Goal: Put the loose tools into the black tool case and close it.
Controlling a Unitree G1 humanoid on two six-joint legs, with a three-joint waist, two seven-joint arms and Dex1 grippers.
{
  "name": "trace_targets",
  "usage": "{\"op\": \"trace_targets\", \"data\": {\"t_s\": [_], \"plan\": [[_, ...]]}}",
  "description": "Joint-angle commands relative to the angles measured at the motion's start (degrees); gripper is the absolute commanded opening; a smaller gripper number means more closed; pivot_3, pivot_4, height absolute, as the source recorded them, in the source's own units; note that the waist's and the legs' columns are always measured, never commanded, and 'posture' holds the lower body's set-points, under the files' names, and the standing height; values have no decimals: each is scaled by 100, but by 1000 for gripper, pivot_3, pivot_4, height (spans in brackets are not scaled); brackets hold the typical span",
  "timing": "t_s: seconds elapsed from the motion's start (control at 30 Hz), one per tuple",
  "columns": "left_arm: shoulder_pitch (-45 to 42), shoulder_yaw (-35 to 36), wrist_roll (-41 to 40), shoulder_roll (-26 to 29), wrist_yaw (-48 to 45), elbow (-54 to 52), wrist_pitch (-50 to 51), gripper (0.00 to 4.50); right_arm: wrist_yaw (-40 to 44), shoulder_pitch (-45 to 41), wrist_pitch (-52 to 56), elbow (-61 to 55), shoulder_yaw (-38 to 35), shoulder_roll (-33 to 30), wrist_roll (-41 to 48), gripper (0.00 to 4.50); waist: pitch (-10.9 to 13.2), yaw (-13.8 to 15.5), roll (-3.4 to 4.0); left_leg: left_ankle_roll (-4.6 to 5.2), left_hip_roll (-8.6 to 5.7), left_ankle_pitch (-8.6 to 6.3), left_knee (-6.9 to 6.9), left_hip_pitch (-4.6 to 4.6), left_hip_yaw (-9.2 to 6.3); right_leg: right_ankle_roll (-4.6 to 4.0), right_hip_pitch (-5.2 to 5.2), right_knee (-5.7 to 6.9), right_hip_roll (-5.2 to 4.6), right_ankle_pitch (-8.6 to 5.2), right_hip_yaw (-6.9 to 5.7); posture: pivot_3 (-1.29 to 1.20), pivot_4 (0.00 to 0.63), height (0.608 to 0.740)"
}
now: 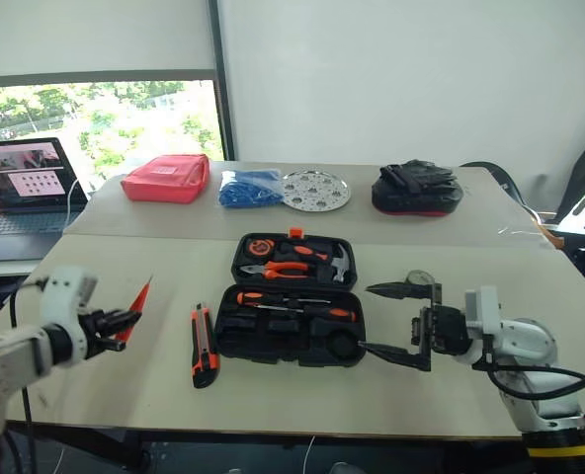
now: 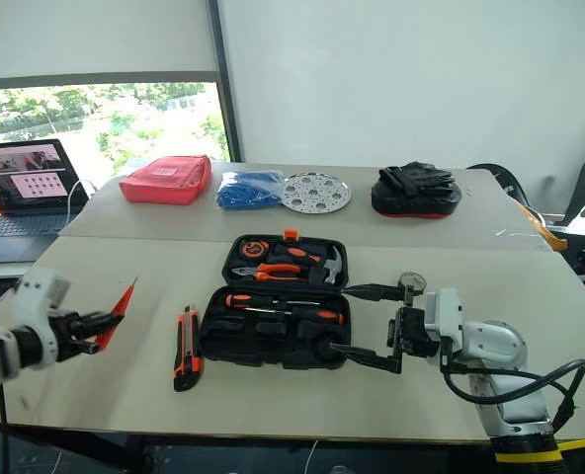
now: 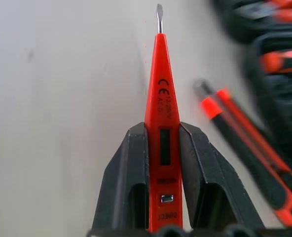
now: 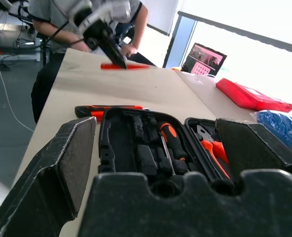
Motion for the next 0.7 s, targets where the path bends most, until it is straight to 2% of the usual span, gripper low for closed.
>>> {"op": "trace_targets", "data": {"t_s": [0.03,0.13,0.23,0.37,0.57,0.7], "plan": [[-824,-1260,586,186,-1726,556,-2170,416,-78,257,51,-182,-370,-212,139,4500,1,94,3,0,-1,0,0,-1,0,1,5,-8,-1,-1,-2,0,150,740],[-1688,-2274,1170,110,-2449,1111,-3092,416,-133,427,74,-273,-410,-244,134,4500,2,165,0,1,3,1,4,-13,2,4,3,-18,10,-2,-6,0,150,740],[-2939,-3460,1801,-455,-2958,1826,-3505,416,-240,659,109,-466,-413,-214,161,4500,2,166,1,4,1,0,7,-21,8,13,0,-16,15,0,2,0,150,740],[-3766,-4425,2535,-984,-3362,2609,-3914,416,-406,920,157,-740,-436,-177,186,4500,2,93,1,16,1,-7,14,-34,6,19,-9,-17,20,-1,7,0,150,740],[-4330,-5012,3328,-1492,-3212,3543,-4266,416,-706,1259,178,-1112,-472,-116,191,4500,3,-5,0,23,0,-10,19,-63,1,24,-44,-1,22,-4,13,0,150,740],[-4534,-5077,3634,-1790,-2982,3962,-4353,416,-866,1463,183,-1304,-496,-101,198,4500,2,19,0,24,-4,-8,35,-88,-3,25,-71,18,20,-3,13,0,150,740]]}}
